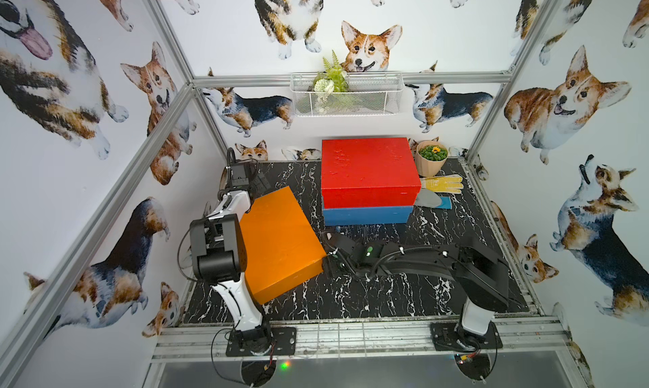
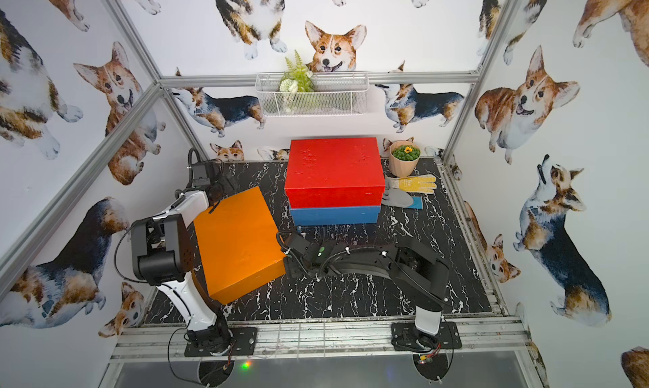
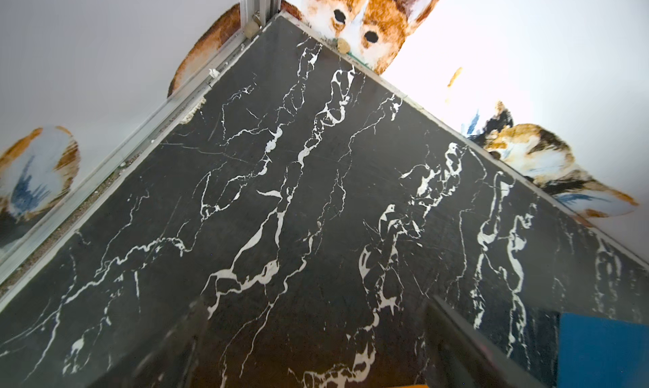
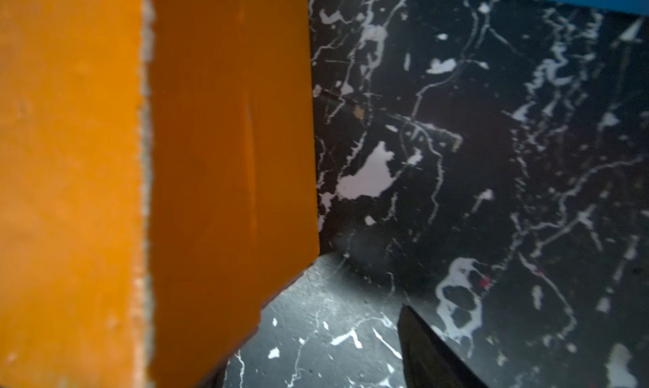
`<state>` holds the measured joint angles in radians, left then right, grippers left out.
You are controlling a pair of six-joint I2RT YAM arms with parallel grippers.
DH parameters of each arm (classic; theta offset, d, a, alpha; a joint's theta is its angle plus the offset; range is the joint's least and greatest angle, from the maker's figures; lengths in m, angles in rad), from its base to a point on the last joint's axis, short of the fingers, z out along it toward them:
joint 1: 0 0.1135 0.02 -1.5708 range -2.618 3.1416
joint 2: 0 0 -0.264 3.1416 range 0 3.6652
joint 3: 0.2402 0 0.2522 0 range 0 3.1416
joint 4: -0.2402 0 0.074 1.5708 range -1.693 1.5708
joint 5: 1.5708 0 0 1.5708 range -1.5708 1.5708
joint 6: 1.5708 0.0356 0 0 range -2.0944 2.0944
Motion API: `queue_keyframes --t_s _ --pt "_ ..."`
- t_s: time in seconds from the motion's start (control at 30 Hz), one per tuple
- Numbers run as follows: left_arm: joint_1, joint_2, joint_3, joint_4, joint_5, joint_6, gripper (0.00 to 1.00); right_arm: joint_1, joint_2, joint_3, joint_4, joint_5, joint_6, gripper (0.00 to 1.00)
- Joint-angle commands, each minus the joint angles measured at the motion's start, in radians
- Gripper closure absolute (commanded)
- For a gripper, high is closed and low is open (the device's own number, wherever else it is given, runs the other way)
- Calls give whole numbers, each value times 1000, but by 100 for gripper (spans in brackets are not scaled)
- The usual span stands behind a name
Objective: Stack the shoeboxes
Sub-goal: Move the shoebox to the center of the board.
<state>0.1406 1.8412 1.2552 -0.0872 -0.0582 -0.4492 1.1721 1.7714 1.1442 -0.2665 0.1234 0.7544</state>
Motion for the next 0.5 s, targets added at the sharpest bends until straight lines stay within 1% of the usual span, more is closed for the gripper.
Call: queue_keyframes --t_s 0.0,0.13,0.33,0.47 --pt "1 -39 -107 -196 84 -165 3 -10 -38 -27 38 20 41 24" --pt "-1 -142 -218 -179 122 -201 3 -11 -57 -35 34 22 41 24" --pt "-18 -302 -374 -173 161 -236 3 -41 -75 -37 16 25 36 24" --pt "-36 -419 -471 -201 156 -250 3 -54 -107 -71 13 31 31 24"
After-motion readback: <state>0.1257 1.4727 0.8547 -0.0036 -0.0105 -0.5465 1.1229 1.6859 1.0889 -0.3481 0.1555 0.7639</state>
